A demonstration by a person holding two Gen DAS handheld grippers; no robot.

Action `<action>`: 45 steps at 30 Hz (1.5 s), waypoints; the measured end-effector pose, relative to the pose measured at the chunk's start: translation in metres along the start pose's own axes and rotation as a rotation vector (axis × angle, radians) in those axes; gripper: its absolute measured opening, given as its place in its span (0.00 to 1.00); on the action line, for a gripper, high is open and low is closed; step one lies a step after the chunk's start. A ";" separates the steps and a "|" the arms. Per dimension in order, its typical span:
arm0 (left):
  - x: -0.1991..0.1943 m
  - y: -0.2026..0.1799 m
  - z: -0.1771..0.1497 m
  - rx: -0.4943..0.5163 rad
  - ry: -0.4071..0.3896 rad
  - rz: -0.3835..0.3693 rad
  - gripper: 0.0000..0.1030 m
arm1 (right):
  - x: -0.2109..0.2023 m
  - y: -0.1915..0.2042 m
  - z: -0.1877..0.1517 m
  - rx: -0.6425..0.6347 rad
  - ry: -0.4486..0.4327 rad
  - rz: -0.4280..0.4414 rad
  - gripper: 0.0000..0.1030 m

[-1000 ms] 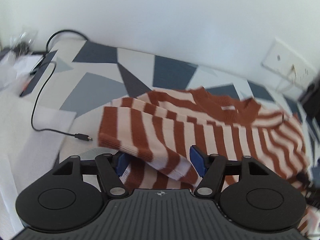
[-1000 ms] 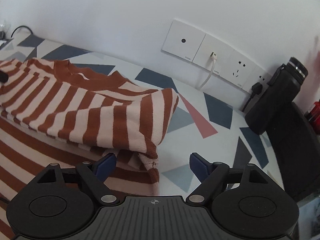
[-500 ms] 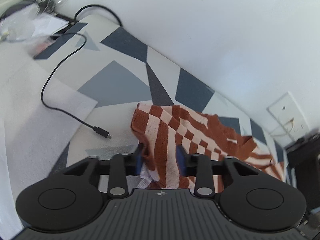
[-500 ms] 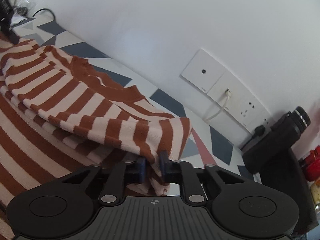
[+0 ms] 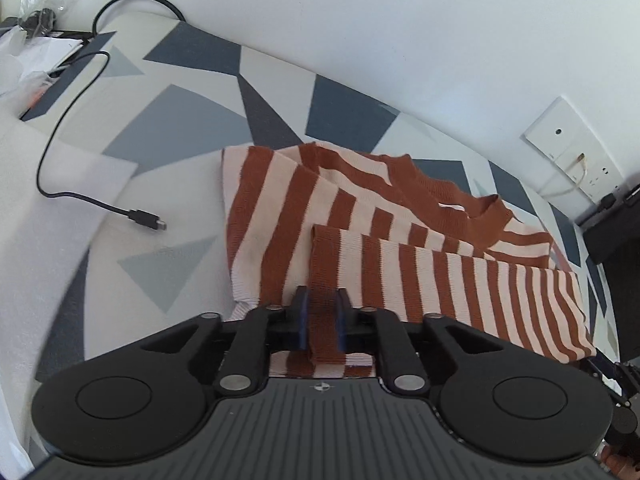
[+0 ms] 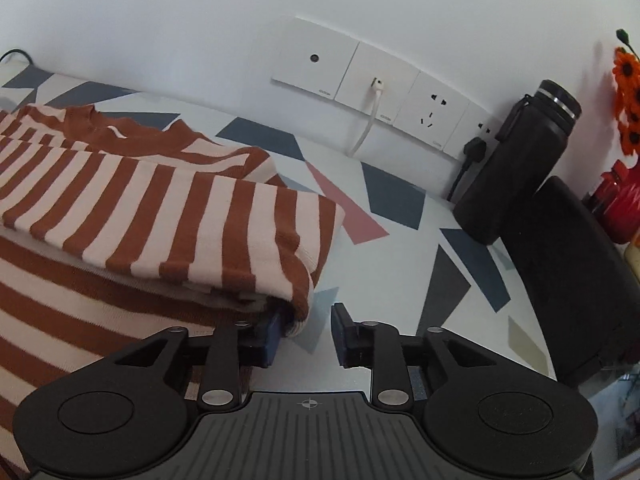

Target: Fold clothes

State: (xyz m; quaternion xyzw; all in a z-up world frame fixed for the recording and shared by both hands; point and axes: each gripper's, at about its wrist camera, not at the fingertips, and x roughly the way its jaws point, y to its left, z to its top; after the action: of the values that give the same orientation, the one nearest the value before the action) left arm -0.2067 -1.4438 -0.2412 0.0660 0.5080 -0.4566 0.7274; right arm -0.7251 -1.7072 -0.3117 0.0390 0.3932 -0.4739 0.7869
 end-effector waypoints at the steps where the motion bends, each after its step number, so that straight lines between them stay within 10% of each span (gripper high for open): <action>1: 0.001 -0.002 0.001 0.002 0.003 -0.001 0.28 | -0.003 0.000 -0.001 0.004 -0.006 0.009 0.27; 13: 0.016 -0.027 0.007 0.046 -0.004 0.076 0.48 | -0.028 -0.058 0.012 0.354 -0.097 0.044 0.52; 15: 0.019 -0.037 0.004 0.096 -0.015 0.123 0.42 | -0.022 -0.069 0.013 0.425 -0.077 0.048 0.52; 17: 0.021 -0.042 0.003 0.124 -0.025 0.134 0.07 | -0.015 -0.077 0.013 0.505 -0.050 0.068 0.52; 34: 0.006 -0.013 0.024 0.093 -0.120 0.155 0.06 | 0.016 -0.069 0.033 0.550 -0.013 0.158 0.52; 37: 0.014 -0.023 0.019 0.179 -0.079 0.201 0.22 | 0.029 -0.063 0.041 0.501 0.000 0.163 0.55; 40: 0.006 -0.034 0.011 0.224 -0.109 0.191 0.84 | 0.044 -0.048 0.044 0.426 0.050 0.154 0.57; 45: 0.002 -0.054 -0.005 0.368 -0.113 0.243 0.88 | 0.055 -0.025 0.033 0.332 0.043 0.100 0.66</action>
State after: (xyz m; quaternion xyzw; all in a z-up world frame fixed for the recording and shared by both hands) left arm -0.2493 -1.4731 -0.2250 0.2326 0.3631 -0.4537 0.7799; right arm -0.7117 -1.7748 -0.3176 0.1980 0.3240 -0.4916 0.7836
